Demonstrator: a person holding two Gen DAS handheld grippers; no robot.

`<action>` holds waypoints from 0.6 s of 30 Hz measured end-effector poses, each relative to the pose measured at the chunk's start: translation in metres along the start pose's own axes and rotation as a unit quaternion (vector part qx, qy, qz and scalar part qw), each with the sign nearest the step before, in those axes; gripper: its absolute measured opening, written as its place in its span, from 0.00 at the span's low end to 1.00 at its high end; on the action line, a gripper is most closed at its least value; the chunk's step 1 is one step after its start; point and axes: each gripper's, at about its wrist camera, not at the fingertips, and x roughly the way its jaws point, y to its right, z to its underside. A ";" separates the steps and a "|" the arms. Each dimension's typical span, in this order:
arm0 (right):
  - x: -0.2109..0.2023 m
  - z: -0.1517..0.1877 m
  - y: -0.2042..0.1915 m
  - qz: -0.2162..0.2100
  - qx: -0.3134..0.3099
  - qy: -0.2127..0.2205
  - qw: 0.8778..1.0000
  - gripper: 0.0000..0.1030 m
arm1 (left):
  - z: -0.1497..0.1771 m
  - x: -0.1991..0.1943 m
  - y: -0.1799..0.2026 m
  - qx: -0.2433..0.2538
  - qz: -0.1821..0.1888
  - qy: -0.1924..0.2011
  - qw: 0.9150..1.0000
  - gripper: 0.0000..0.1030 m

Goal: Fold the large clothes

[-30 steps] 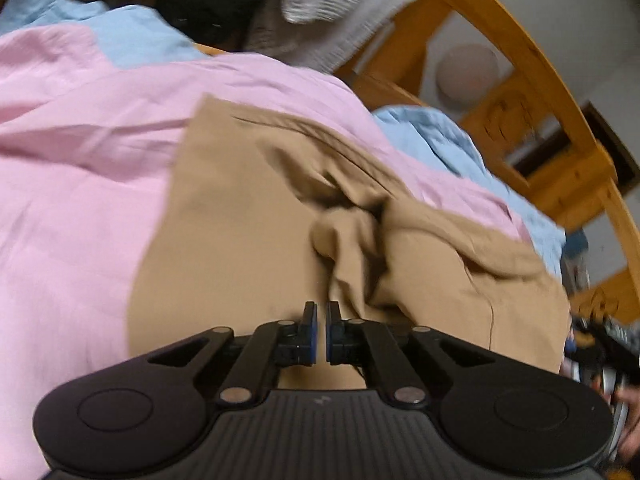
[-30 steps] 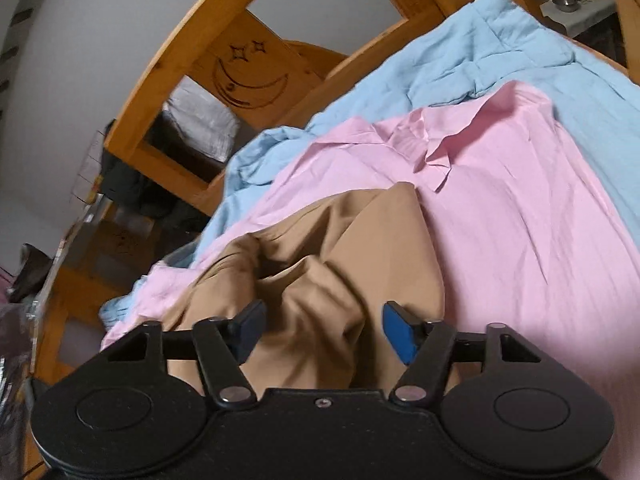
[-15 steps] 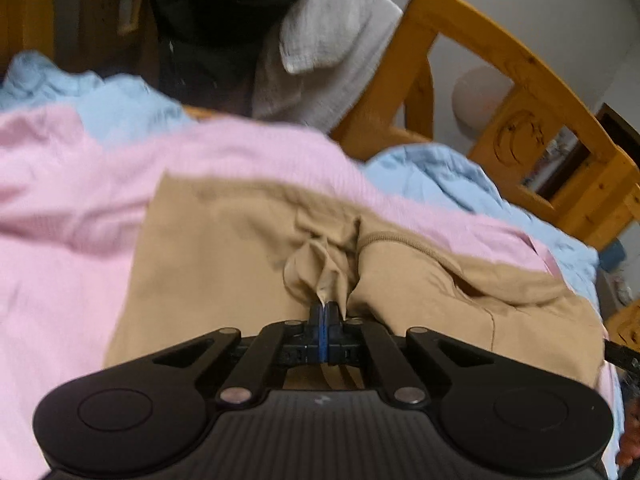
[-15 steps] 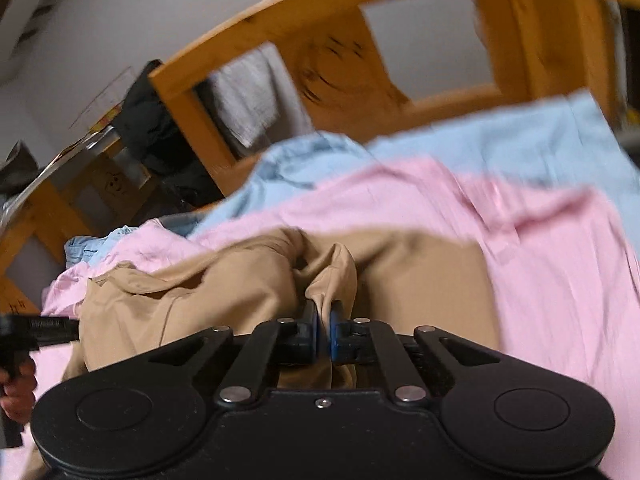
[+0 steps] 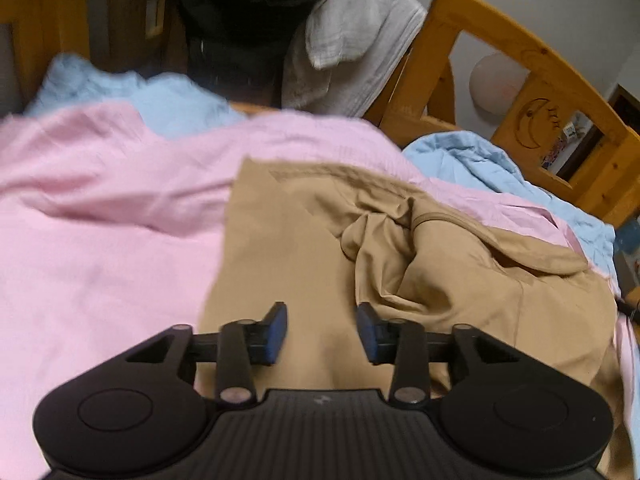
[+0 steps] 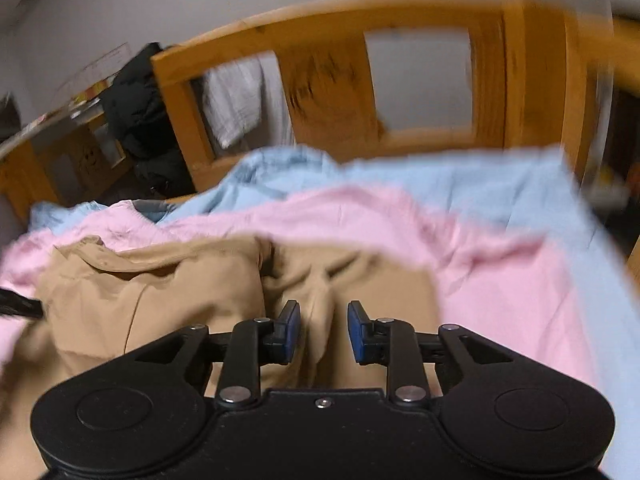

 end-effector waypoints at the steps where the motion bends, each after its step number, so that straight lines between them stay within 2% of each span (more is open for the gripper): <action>1: -0.005 -0.003 -0.004 0.005 -0.014 0.016 1.000 0.28 | 0.000 -0.009 0.003 0.007 0.004 0.013 1.000 0.42; 4: -0.016 -0.012 -0.025 -0.009 -0.048 0.053 0.997 0.28 | -0.004 -0.026 0.026 0.034 0.038 0.047 0.998 0.42; 7: -0.008 -0.009 -0.054 -0.045 -0.091 0.053 0.993 0.26 | -0.005 -0.023 0.058 0.061 0.086 0.052 0.993 0.42; 9: 0.004 -0.002 -0.068 -0.056 -0.101 0.038 0.993 0.26 | -0.002 -0.007 0.079 0.077 0.085 0.037 0.993 0.42; 11: 0.021 0.006 -0.078 -0.044 -0.115 0.025 0.992 0.26 | 0.002 0.014 0.090 0.077 0.061 0.022 0.995 0.44; 13: 0.039 0.015 -0.084 -0.032 -0.134 0.006 0.990 0.26 | 0.003 0.039 0.087 0.052 0.047 -0.013 0.997 0.44; 15: 0.053 0.025 -0.087 -0.021 -0.148 -0.008 0.989 0.26 | 0.006 0.059 0.080 0.027 0.038 -0.044 0.998 0.40; 16: 0.057 0.031 -0.088 -0.017 -0.154 -0.010 0.988 0.26 | 0.008 0.066 0.077 0.025 0.036 -0.047 0.998 0.33; 18: 0.060 0.040 -0.093 -0.010 -0.167 -0.005 0.986 0.27 | 0.010 0.071 0.076 0.033 0.033 -0.043 0.998 0.31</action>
